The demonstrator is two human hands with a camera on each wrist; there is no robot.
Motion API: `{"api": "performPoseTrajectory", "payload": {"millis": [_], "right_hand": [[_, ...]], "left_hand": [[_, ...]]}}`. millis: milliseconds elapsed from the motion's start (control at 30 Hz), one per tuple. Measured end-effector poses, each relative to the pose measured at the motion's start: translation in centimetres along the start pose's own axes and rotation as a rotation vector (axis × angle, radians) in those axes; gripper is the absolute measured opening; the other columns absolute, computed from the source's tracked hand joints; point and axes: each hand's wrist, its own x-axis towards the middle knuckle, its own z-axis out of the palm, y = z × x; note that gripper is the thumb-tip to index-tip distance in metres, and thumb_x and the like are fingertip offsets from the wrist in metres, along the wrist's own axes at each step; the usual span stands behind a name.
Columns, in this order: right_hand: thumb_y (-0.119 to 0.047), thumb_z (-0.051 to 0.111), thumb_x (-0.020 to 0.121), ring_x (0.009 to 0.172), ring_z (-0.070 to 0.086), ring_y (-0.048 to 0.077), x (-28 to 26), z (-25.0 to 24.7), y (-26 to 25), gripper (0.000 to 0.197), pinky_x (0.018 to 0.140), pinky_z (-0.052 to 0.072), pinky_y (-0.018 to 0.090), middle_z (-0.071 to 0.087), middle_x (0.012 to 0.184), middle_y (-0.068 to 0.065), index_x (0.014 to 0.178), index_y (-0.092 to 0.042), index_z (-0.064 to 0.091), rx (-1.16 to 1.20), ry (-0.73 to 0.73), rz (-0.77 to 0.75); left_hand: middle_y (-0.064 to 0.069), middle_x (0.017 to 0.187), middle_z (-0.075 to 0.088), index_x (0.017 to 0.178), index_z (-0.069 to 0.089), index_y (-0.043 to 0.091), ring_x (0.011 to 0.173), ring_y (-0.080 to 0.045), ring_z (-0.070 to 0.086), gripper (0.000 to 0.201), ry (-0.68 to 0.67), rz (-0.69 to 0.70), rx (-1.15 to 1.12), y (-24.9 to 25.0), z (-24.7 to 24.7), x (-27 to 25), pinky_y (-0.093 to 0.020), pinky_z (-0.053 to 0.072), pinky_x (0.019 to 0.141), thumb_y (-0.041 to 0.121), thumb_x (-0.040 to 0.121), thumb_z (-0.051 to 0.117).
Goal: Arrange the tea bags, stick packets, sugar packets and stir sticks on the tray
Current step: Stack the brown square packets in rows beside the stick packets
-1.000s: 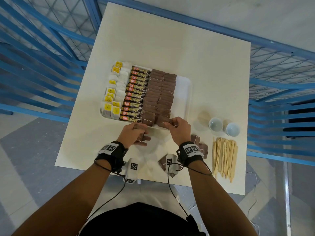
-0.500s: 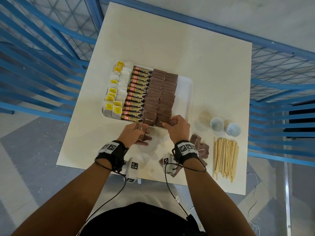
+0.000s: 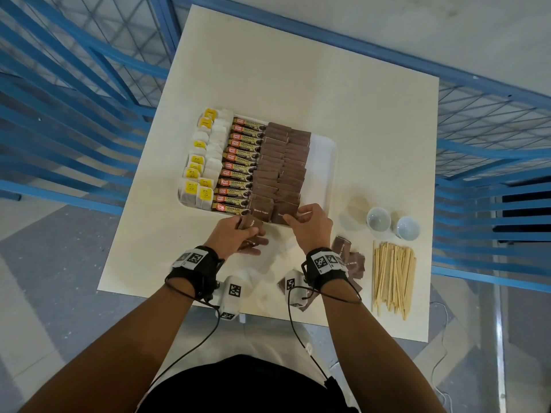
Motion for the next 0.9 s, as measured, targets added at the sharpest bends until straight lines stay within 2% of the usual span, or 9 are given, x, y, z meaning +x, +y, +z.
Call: {"api": "performPoseTrajectory", "payload": {"millis": [67, 167, 267, 333, 400, 500, 633, 767, 900], "right_hand": [[-0.037, 0.080, 0.082, 0.075, 0.058, 0.001, -0.1, -0.1, 0.0, 0.028, 0.064, 0.036, 0.010, 0.067, 0.074, -0.009, 0.096, -0.021, 0.062, -0.010, 0.021, -0.008], [-0.031, 0.073, 0.089, 0.073, 0.060, 0.006, -0.4, -0.1, 0.0, 0.016, 0.071, 0.046, 0.022, 0.064, 0.075, -0.012, 0.097, -0.020, 0.063, 0.036, 0.077, -0.019], [-0.020, 0.067, 0.092, 0.069, 0.059, 0.002, -1.0, 0.1, 0.0, 0.004, 0.066, 0.043, 0.016, 0.064, 0.080, -0.015, 0.096, -0.021, 0.067, 0.052, 0.093, -0.092], [-0.021, 0.067, 0.093, 0.075, 0.061, 0.001, -1.4, 0.4, -0.3, 0.006, 0.067, 0.043, 0.010, 0.067, 0.085, -0.015, 0.098, -0.022, 0.070, 0.066, 0.021, -0.146], [-0.025, 0.068, 0.094, 0.084, 0.063, -0.001, -1.5, 0.7, -0.8, 0.011, 0.074, 0.044, 0.007, 0.070, 0.094, -0.013, 0.104, -0.022, 0.071, 0.076, -0.100, -0.190], [-0.032, 0.068, 0.094, 0.092, 0.065, 0.003, -1.4, 0.9, -1.5, 0.020, 0.083, 0.048, 0.012, 0.073, 0.101, -0.010, 0.110, -0.021, 0.073, 0.045, -0.268, -0.232], [-0.029, 0.074, 0.089, 0.082, 0.068, 0.007, -0.7, 0.9, -1.5, 0.017, 0.079, 0.058, 0.029, 0.074, 0.092, -0.006, 0.103, -0.019, 0.074, 0.073, -0.336, -0.203], [-0.019, 0.075, 0.088, 0.066, 0.068, 0.012, -0.8, 0.5, -1.7, 0.011, 0.065, 0.059, 0.027, 0.073, 0.085, 0.001, 0.096, -0.018, 0.067, 0.178, -0.304, -0.171], [-0.017, 0.073, 0.091, 0.064, 0.071, 0.015, -1.1, 0.3, -1.3, 0.008, 0.066, 0.058, 0.028, 0.074, 0.082, 0.003, 0.090, -0.014, 0.065, 0.186, -0.314, -0.145]], "left_hand": [[-0.022, 0.110, 0.074, 0.121, 0.062, -0.002, 0.095, -0.037, 0.076, 0.022, 0.011, 0.003, 0.004, 0.0, 0.0, 0.1, -0.044, 0.065, 0.072, 0.003, 0.100, 0.060], [-0.019, 0.106, 0.076, 0.121, 0.063, 0.001, 0.094, -0.036, 0.076, 0.022, 0.019, 0.014, 0.018, 0.0, 0.0, 0.1, -0.046, 0.065, 0.074, 0.007, 0.100, 0.063], [-0.017, 0.102, 0.077, 0.121, 0.063, 0.004, 0.093, -0.036, 0.076, 0.025, 0.017, 0.025, 0.029, 0.1, 0.1, 0.0, -0.047, 0.064, 0.074, 0.013, 0.098, 0.066], [-0.015, 0.100, 0.078, 0.121, 0.062, 0.006, 0.090, -0.036, 0.076, 0.027, 0.014, 0.036, 0.048, 0.3, 0.3, 0.0, -0.044, 0.065, 0.070, 0.017, 0.097, 0.068], [-0.015, 0.097, 0.078, 0.119, 0.061, 0.006, 0.087, -0.036, 0.077, 0.028, 0.007, 0.049, 0.090, 0.5, 0.6, -0.1, -0.040, 0.064, 0.065, 0.020, 0.096, 0.070], [-0.013, 0.094, 0.079, 0.115, 0.061, 0.004, 0.084, -0.035, 0.077, 0.030, -0.015, 0.078, 0.166, 0.9, 0.8, -0.2, -0.034, 0.061, 0.060, 0.022, 0.095, 0.072], [-0.012, 0.091, 0.079, 0.111, 0.062, 0.005, 0.081, -0.035, 0.077, 0.028, -0.026, 0.090, 0.209, 0.9, 0.7, -0.3, -0.034, 0.061, 0.059, 0.023, 0.094, 0.074], [-0.015, 0.096, 0.078, 0.115, 0.065, 0.008, 0.079, -0.034, 0.077, 0.026, 0.036, 0.089, 0.173, 0.7, 0.6, 0.1, -0.038, 0.063, 0.058, 0.031, 0.102, 0.061], [-0.017, 0.104, 0.076, 0.119, 0.065, 0.010, 0.077, -0.034, 0.077, 0.027, 0.069, 0.079, 0.166, 0.2, 0.7, 0.4, -0.038, 0.063, 0.056, 0.031, 0.104, 0.057]]}}
